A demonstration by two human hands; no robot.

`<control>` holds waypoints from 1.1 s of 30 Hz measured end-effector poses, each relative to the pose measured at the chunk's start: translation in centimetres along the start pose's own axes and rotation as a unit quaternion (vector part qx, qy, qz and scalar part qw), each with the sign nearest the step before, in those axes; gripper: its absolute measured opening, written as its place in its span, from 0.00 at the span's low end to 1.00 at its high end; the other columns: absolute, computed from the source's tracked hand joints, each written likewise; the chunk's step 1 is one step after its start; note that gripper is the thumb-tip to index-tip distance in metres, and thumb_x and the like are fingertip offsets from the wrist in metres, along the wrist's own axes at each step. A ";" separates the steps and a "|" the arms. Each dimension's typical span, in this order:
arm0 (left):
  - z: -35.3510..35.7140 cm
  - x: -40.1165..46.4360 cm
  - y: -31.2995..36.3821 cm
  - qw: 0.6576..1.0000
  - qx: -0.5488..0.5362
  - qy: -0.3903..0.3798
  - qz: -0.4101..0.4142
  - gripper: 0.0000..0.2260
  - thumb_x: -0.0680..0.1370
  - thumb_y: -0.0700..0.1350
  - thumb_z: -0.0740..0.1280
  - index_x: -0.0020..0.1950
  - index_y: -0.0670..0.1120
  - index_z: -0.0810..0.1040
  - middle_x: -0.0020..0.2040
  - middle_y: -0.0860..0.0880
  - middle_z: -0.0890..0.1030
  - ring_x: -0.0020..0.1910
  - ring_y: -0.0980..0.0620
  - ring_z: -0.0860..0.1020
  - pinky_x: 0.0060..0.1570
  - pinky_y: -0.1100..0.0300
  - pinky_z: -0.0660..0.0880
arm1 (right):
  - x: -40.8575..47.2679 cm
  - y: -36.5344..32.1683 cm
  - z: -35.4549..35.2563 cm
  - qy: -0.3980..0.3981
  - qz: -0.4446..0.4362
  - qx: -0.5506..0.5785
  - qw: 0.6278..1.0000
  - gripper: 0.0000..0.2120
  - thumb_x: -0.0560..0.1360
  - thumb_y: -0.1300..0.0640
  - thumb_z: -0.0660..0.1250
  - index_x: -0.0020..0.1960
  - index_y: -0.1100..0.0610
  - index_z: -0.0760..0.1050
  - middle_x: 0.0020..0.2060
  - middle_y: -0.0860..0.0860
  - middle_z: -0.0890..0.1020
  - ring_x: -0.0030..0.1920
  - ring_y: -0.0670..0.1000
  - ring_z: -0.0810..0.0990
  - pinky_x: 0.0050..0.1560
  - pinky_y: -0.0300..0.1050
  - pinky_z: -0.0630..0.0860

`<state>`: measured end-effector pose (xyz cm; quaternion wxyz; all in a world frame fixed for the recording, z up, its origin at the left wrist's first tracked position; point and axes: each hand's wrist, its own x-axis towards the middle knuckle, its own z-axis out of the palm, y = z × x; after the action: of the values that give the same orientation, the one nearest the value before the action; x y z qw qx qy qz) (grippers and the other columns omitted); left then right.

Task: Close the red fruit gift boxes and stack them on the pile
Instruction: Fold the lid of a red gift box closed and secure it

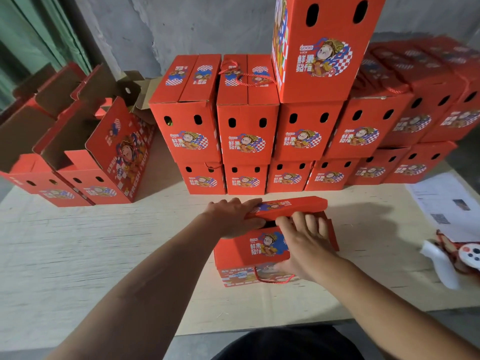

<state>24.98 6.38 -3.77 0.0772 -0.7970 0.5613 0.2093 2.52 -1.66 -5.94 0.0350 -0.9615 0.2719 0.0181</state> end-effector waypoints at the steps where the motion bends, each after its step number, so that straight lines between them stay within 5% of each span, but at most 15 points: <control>1: 0.2 0.0 0.0 1.000 -0.016 0.001 -0.003 0.34 0.77 0.76 0.47 0.81 0.67 0.48 0.73 0.45 0.72 0.68 0.38 0.74 0.64 0.39 0.69 | -0.1 -0.1 0.0 -0.005 0.002 0.007 1.000 0.44 0.60 0.24 0.69 0.68 0.44 0.59 0.58 0.47 0.63 0.60 0.53 0.64 0.64 0.53 0.61; 7: 2.1 -0.2 0.3 0.998 0.001 0.056 0.002 0.37 0.75 0.76 0.46 0.81 0.64 0.46 0.74 0.46 0.71 0.70 0.39 0.72 0.66 0.38 0.65 | -0.6 1.1 -2.6 -0.087 -0.026 0.153 0.984 0.35 0.73 0.30 0.67 0.76 0.42 0.65 0.70 0.39 0.70 0.71 0.47 0.68 0.72 0.48 0.67; 10: 2.1 -0.2 0.0 0.997 -0.021 0.068 0.002 0.39 0.73 0.78 0.45 0.81 0.64 0.48 0.73 0.47 0.72 0.69 0.40 0.72 0.66 0.39 0.65 | 0.0 2.1 -6.1 -0.133 -0.026 0.182 0.974 0.16 0.79 0.38 0.67 0.64 0.42 0.77 0.60 0.38 0.81 0.57 0.45 0.80 0.54 0.44 0.79; 12: 2.1 -0.1 0.1 0.997 -0.024 0.070 0.002 0.39 0.73 0.79 0.46 0.81 0.64 0.49 0.72 0.47 0.72 0.69 0.40 0.72 0.66 0.39 0.65 | 0.3 2.2 -8.1 -0.162 -0.012 0.171 0.972 0.14 0.80 0.39 0.67 0.60 0.43 0.80 0.54 0.39 0.84 0.51 0.45 0.83 0.49 0.45 0.80; 14: 2.4 -0.1 0.2 0.997 0.001 0.080 -0.001 0.38 0.75 0.78 0.47 0.81 0.64 0.48 0.72 0.47 0.72 0.68 0.40 0.72 0.66 0.39 0.66 | 0.5 2.6 -8.9 -0.150 0.011 0.168 0.974 0.12 0.79 0.39 0.68 0.57 0.44 0.82 0.51 0.40 0.86 0.49 0.43 0.83 0.51 0.48 0.81; 17: 3.3 -0.1 0.3 0.994 0.025 0.106 0.002 0.37 0.76 0.78 0.45 0.82 0.64 0.46 0.70 0.48 0.72 0.67 0.41 0.72 0.64 0.40 0.66 | 0.7 2.8 -8.6 -0.030 0.027 0.230 0.972 0.09 0.79 0.41 0.67 0.51 0.43 0.82 0.47 0.40 0.86 0.46 0.39 0.82 0.49 0.47 0.81; 19: 3.6 -0.1 0.2 0.993 0.026 0.114 0.006 0.38 0.75 0.79 0.44 0.82 0.63 0.46 0.70 0.48 0.72 0.66 0.42 0.72 0.64 0.41 0.66 | 1.3 3.5 -7.1 0.022 0.031 0.214 0.976 0.16 0.80 0.43 0.67 0.67 0.43 0.77 0.66 0.45 0.80 0.64 0.46 0.78 0.62 0.50 0.78; 21: 3.8 -0.1 0.2 0.990 0.031 0.137 0.000 0.39 0.74 0.79 0.43 0.82 0.63 0.47 0.68 0.49 0.73 0.65 0.43 0.72 0.64 0.42 0.67 | 2.0 4.2 -4.7 -0.049 0.053 0.148 0.986 0.35 0.81 0.39 0.66 0.82 0.45 0.57 0.83 0.49 0.56 0.82 0.52 0.56 0.78 0.56 0.63; 23: 4.4 -0.5 0.5 0.985 0.037 0.168 -0.006 0.39 0.75 0.79 0.42 0.82 0.62 0.49 0.67 0.50 0.73 0.64 0.44 0.72 0.64 0.43 0.67 | 2.2 4.4 -2.3 -0.080 0.078 0.146 0.983 0.39 0.80 0.35 0.62 0.84 0.44 0.48 0.84 0.47 0.45 0.83 0.51 0.44 0.80 0.57 0.56; 28: 5.1 -1.5 1.2 0.970 0.030 0.239 -0.018 0.37 0.77 0.76 0.44 0.82 0.59 0.58 0.75 0.51 0.70 0.72 0.45 0.69 0.75 0.41 0.58 | 3.1 5.2 -0.3 0.014 0.054 0.017 0.998 0.42 0.74 0.26 0.49 0.82 0.46 0.59 0.79 0.51 0.65 0.77 0.56 0.63 0.74 0.53 0.67; 31: 5.4 -2.3 2.4 0.963 0.015 0.264 -0.054 0.37 0.77 0.74 0.46 0.82 0.56 0.60 0.80 0.48 0.64 0.78 0.43 0.62 0.80 0.39 0.52 | 3.6 5.9 0.0 -0.027 0.053 0.004 0.998 0.44 0.73 0.23 0.44 0.84 0.41 0.44 0.78 0.49 0.58 0.75 0.55 0.57 0.73 0.54 0.66; 33: 6.2 -2.9 3.4 0.956 -0.015 0.288 -0.058 0.37 0.79 0.73 0.47 0.83 0.55 0.58 0.81 0.46 0.62 0.80 0.42 0.59 0.81 0.39 0.49 | 3.8 6.2 0.5 -0.077 0.050 0.034 0.995 0.44 0.74 0.21 0.46 0.81 0.37 0.32 0.81 0.49 0.47 0.80 0.56 0.46 0.79 0.58 0.56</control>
<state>19.50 9.94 -7.72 -0.0876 -0.8559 0.5090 -0.0252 2.52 -8.89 -6.98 0.0879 -0.9406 0.3170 0.0847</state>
